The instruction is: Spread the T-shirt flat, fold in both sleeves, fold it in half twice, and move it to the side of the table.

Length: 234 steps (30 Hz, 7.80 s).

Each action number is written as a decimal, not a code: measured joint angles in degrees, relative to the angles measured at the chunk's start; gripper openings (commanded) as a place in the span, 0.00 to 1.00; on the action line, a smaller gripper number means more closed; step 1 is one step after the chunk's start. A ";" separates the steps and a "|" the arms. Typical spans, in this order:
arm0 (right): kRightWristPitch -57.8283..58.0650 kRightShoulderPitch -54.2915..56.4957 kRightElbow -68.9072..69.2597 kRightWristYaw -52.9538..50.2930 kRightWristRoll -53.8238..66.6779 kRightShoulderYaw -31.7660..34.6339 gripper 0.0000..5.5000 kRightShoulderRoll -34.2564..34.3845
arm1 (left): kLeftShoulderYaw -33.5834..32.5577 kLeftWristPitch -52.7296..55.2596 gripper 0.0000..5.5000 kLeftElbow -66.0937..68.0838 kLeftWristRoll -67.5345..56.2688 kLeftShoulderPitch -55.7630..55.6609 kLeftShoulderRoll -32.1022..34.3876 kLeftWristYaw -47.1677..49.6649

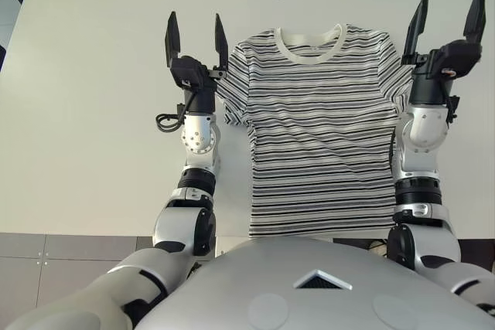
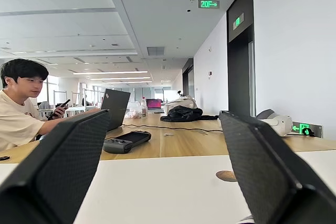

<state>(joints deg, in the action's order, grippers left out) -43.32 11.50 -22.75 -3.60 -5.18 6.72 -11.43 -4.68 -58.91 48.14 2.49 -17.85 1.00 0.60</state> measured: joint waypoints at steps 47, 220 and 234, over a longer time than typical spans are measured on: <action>1.47 0.70 -3.54 2.36 -0.73 -1.42 0.64 -0.25 | 1.37 -0.24 0.70 3.41 5.27 -2.18 1.66 4.90; 8.19 20.58 -38.26 -11.70 -44.66 -41.55 0.25 -31.65 | 28.55 24.88 0.58 -23.54 42.67 -1.81 25.52 19.85; 5.51 20.58 -32.43 -13.17 -45.18 -42.25 0.02 -32.15 | 28.01 24.71 0.58 -23.52 42.63 -1.38 25.57 19.83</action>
<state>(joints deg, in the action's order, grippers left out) -37.81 32.08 -55.18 -16.76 -50.36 -35.52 -43.58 23.33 -34.20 24.62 45.12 -19.23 26.57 20.42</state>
